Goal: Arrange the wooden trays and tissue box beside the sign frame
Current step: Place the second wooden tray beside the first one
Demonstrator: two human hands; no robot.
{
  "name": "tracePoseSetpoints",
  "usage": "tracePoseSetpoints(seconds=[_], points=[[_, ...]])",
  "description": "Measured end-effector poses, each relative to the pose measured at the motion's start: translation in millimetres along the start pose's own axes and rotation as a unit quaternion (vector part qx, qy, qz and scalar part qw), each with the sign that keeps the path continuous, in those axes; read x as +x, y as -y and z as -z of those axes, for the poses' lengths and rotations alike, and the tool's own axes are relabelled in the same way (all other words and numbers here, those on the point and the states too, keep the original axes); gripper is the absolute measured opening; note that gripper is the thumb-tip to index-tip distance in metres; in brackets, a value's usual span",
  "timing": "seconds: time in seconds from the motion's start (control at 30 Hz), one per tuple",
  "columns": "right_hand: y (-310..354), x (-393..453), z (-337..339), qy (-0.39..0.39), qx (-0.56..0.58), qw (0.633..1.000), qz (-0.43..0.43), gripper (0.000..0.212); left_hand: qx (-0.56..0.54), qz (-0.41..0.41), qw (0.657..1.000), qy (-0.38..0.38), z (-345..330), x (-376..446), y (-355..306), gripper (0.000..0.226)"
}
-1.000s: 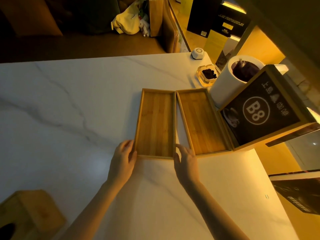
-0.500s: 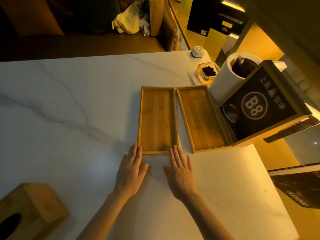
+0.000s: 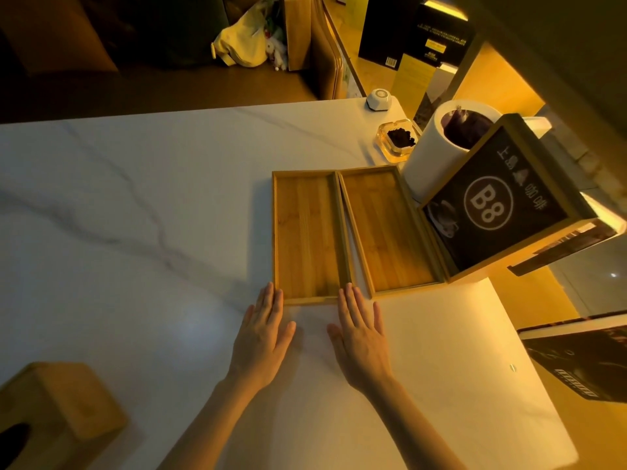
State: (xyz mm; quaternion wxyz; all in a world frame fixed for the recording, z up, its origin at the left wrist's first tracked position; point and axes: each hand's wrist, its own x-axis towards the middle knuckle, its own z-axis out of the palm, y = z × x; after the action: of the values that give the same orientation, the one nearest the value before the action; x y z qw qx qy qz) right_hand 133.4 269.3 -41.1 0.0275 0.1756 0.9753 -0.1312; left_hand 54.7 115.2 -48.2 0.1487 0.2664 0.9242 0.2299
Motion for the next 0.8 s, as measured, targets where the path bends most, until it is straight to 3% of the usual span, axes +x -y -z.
tracePoseSetpoints(seconds=[0.8], points=[[-28,-5,-4,-0.006,-0.027,1.0,-0.008,0.058,-0.011,-0.026,1.0,0.0,-11,-5,-17,0.075]])
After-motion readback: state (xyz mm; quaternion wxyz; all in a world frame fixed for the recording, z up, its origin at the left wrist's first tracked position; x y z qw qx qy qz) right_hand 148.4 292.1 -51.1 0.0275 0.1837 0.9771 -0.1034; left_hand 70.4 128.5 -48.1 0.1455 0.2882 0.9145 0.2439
